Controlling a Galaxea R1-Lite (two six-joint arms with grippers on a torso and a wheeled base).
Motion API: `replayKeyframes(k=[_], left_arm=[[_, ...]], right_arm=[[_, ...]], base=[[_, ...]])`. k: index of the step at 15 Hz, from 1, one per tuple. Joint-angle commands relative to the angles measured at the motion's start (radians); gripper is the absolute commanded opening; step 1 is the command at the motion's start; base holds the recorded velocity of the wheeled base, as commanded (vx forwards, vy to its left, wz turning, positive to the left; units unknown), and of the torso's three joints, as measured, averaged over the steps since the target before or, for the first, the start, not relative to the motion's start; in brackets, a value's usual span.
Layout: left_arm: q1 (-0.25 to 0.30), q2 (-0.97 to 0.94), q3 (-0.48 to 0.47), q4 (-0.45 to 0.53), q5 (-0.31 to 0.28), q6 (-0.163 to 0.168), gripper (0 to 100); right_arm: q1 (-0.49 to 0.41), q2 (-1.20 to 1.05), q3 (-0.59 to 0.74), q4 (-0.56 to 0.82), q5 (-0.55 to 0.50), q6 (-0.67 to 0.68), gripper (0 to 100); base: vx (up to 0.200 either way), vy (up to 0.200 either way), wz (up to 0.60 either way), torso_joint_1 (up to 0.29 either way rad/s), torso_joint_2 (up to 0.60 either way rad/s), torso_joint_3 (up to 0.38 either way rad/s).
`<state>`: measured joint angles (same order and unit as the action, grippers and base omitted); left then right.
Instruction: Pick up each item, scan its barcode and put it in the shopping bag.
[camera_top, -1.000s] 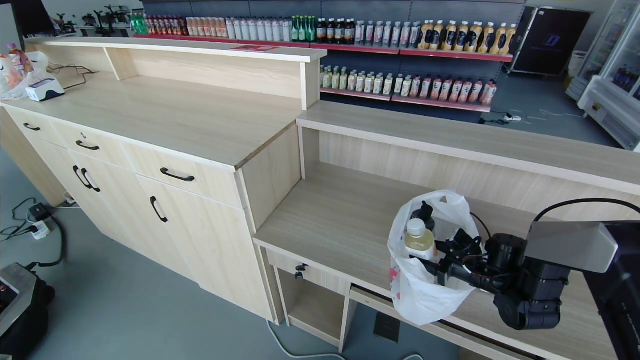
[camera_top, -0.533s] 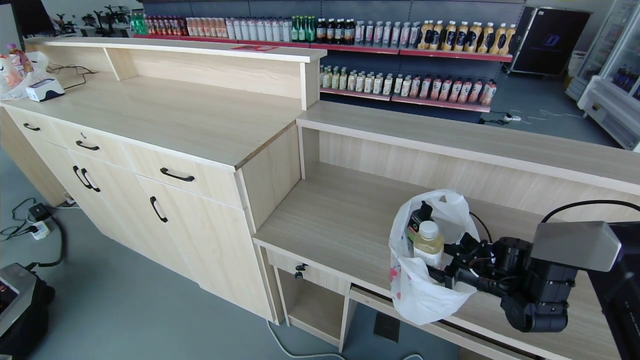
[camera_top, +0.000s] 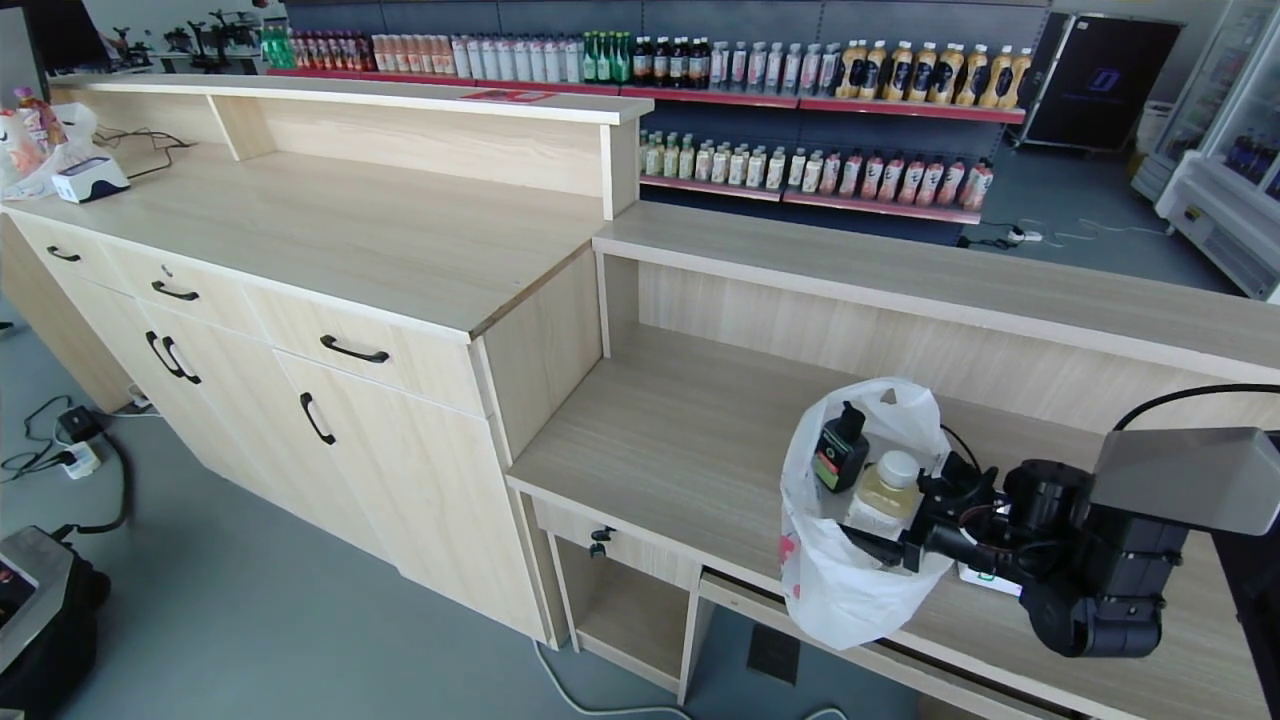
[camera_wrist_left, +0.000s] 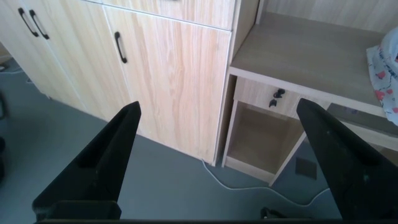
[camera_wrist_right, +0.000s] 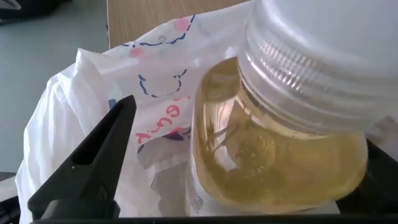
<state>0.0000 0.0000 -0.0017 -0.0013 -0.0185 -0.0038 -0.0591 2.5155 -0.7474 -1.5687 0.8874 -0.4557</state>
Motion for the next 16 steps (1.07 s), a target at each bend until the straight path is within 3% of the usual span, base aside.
replayKeyframes(k=[1,5,11,14,16], left_arm=[[0.000,0.000,0.000,0.000,0.000,-0.001,100],[0.000,0.000,0.000,0.000,0.000,-0.001,100],[0.000,0.000,0.000,0.000,0.000,-0.001,100],[0.000,0.000,0.000,0.000,0.000,-0.001,100],[0.000,0.000,0.000,0.000,0.000,-0.001,100]], right_arm=[[-0.008,-0.089,0.002,0.001,0.001,-0.001,100],[-0.034,-0.228,0.037,0.055,-0.005,-0.057,100],[-0.134,-0.626,0.085,0.297,-0.041,-0.083,100],[-0.176,-0.810,0.088,0.372,-0.133,-0.070,100],[-0.194,-0.919,0.072,0.464,-0.252,-0.026,100]], base=[[0.000,0.000,0.00,0.000,0.00,0.000],[0.000,0.000,0.00,0.000,0.00,0.000],[0.000,0.000,0.00,0.000,0.00,0.000],[0.000,0.000,-0.40,0.000,0.00,0.002],[0.000,0.000,-0.60,-0.005,0.00,0.005]])
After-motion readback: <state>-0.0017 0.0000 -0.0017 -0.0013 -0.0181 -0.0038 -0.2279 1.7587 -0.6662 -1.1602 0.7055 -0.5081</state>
